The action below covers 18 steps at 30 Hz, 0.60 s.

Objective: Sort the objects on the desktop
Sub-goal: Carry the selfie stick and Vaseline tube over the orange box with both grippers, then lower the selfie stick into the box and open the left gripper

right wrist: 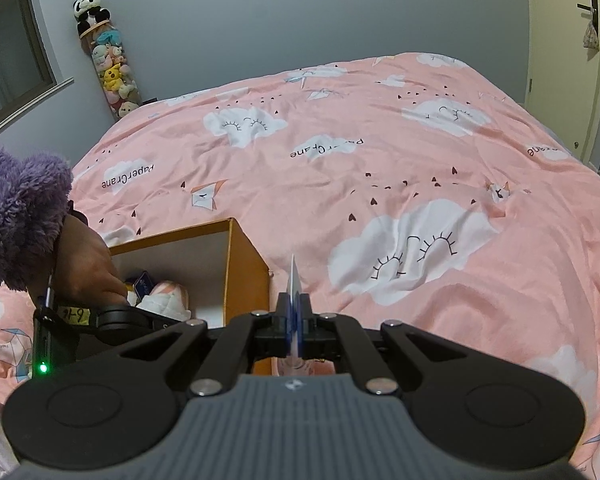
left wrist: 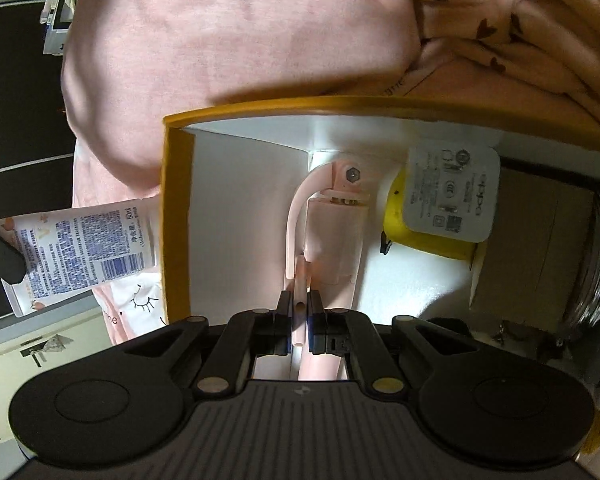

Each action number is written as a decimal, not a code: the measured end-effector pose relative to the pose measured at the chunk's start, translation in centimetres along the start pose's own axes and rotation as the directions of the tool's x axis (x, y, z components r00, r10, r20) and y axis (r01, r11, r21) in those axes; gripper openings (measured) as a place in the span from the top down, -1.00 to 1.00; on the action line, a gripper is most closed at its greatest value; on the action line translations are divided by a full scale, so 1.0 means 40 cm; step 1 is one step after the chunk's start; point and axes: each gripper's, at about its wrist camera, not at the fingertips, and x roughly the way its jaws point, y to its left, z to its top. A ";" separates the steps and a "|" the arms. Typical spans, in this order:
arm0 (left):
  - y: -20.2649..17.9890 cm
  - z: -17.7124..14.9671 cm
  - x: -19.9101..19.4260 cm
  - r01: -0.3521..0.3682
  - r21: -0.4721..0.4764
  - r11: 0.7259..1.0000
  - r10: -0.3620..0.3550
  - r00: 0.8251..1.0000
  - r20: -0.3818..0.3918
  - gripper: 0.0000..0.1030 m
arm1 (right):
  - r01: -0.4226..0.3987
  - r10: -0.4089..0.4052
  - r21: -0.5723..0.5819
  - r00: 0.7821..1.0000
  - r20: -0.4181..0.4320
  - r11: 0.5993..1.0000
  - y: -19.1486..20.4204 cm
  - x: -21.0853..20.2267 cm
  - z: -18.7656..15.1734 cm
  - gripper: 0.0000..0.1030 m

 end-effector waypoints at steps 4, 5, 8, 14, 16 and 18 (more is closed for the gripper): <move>-0.016 0.018 0.015 -0.008 -0.022 1.000 0.007 1.000 -0.006 0.73 | -0.011 0.011 -0.002 1.000 0.008 1.000 0.006 -0.008 0.004 0.96; -0.016 0.021 0.016 0.001 -0.039 0.999 -0.001 1.000 -0.014 0.66 | -0.013 0.013 -0.005 1.000 0.015 1.000 0.009 -0.015 0.006 0.96; -0.019 0.021 0.013 -0.012 -0.055 0.998 0.011 0.999 -0.034 0.65 | -0.019 0.020 -0.021 0.999 0.044 1.000 0.025 -0.043 0.015 0.96; -0.001 0.007 -0.031 -0.014 -0.187 0.982 -0.006 0.994 -0.106 0.59 | -0.085 0.091 -0.072 0.992 0.082 0.994 0.083 -0.084 0.030 0.96; 0.019 -0.007 -0.058 -0.018 -0.302 0.953 -0.026 0.990 -0.141 0.58 | -0.118 0.125 -0.098 0.989 0.076 0.988 0.110 -0.079 0.030 0.96; 0.039 -0.035 -0.092 -0.025 -0.443 0.896 -0.058 0.983 -0.173 0.58 | -0.154 0.162 -0.129 0.985 0.052 0.980 0.139 -0.058 0.027 0.96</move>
